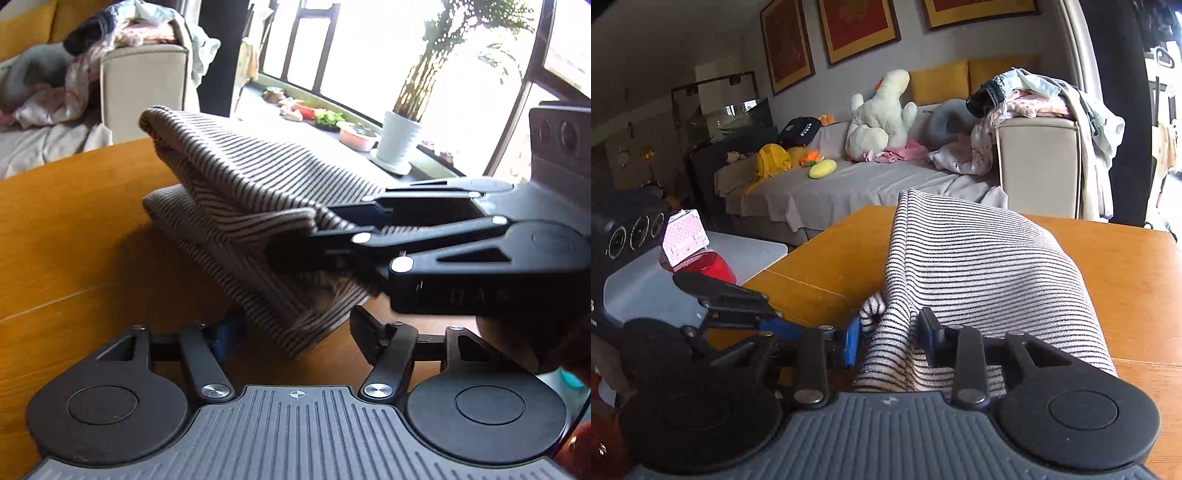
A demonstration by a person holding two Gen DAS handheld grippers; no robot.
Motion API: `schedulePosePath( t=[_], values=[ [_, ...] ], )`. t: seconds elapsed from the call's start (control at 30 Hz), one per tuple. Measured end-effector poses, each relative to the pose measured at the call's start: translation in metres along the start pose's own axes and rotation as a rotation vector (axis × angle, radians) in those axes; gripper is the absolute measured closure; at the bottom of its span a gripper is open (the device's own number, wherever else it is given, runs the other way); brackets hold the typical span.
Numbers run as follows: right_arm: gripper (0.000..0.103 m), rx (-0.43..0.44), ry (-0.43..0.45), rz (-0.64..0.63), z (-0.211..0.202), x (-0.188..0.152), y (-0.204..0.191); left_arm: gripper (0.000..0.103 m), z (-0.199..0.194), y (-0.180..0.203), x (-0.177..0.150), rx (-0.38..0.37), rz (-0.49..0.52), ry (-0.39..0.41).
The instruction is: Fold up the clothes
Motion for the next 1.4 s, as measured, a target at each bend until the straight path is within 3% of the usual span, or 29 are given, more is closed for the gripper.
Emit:
schedulePosePath(
  t=[0.07, 0.13, 0.2, 0.23, 0.33, 0.4, 0.47, 0.5, 0.53, 0.63, 0.77, 0.87, 0.93, 1.0, 1.07, 1.2, 1.3, 1.4],
  values=[
    [0.055, -0.027, 0.020, -0.052, 0.002, -0.005, -0.012, 0.028, -0.015, -0.017, -0.008, 0.062, -0.012, 0.005],
    [0.038, -0.062, 0.035, -0.121, 0.006, -0.011, -0.028, 0.028, -0.036, -0.040, -0.005, 0.108, -0.101, 0.053],
    [0.034, -0.105, 0.040, -0.195, 0.012, -0.015, -0.043, 0.031, -0.058, -0.059, 0.008, 0.108, -0.208, 0.129],
    [0.032, -0.121, 0.042, -0.213, 0.014, -0.016, -0.046, 0.034, -0.065, -0.057, 0.019, 0.093, -0.213, 0.164],
    [0.031, -0.128, 0.046, -0.206, 0.012, -0.016, -0.045, 0.034, -0.078, -0.034, 0.058, 0.042, -0.148, 0.255],
    [0.029, -0.122, 0.057, -0.187, 0.003, -0.016, -0.039, 0.034, -0.067, -0.010, 0.080, -0.013, -0.089, 0.275],
    [0.015, -0.137, 0.060, -0.165, -0.009, -0.017, -0.028, 0.033, -0.048, 0.009, 0.098, -0.062, -0.043, 0.271],
    [0.002, -0.153, 0.060, -0.154, -0.016, -0.018, -0.021, 0.033, -0.034, 0.013, 0.101, -0.069, -0.042, 0.246],
    [0.000, -0.170, 0.059, -0.144, -0.023, -0.019, -0.014, 0.034, -0.020, 0.010, 0.100, -0.073, -0.064, 0.221],
    [0.000, -0.201, 0.083, -0.063, -0.049, -0.020, 0.018, 0.035, 0.019, -0.009, 0.090, -0.092, -0.163, 0.165],
    [0.000, -0.133, 0.106, 0.170, -0.067, -0.013, 0.068, 0.034, 0.015, -0.015, 0.087, -0.093, -0.176, 0.199],
    [0.000, -0.177, 0.089, 0.269, -0.051, -0.006, 0.104, 0.034, 0.016, -0.015, 0.086, -0.068, -0.153, 0.197],
    [0.000, -0.201, 0.009, 0.285, -0.022, -0.008, 0.124, 0.034, 0.016, -0.013, 0.084, -0.052, -0.135, 0.195],
    [0.000, -0.142, -0.039, 0.312, 0.004, -0.017, 0.133, 0.034, 0.017, -0.011, 0.083, -0.037, -0.121, 0.194],
    [0.000, -0.039, -0.025, 0.373, 0.009, -0.025, 0.136, 0.033, 0.017, -0.009, 0.082, -0.020, -0.107, 0.195],
    [0.000, 0.002, -0.011, 0.384, 0.006, -0.029, 0.137, 0.031, 0.018, -0.008, 0.080, -0.013, -0.103, 0.215],
    [0.000, 0.013, -0.003, 0.397, 0.004, -0.030, 0.140, 0.021, 0.018, -0.005, 0.077, -0.035, -0.110, 0.257],
    [0.000, 0.017, 0.001, 0.402, 0.003, -0.028, 0.139, 0.018, 0.019, -0.003, 0.073, -0.030, -0.114, 0.310]
  ],
)
Point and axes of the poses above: each gripper's, at about its wrist camera, not at the fingertips, and z roughly the way its jaws point, y to its right, x to its top, the point moved 8 cm from there along z, roughly the way its jaws point, and after that the axes turned 11 degrees about -y, right-handed, at the moved point
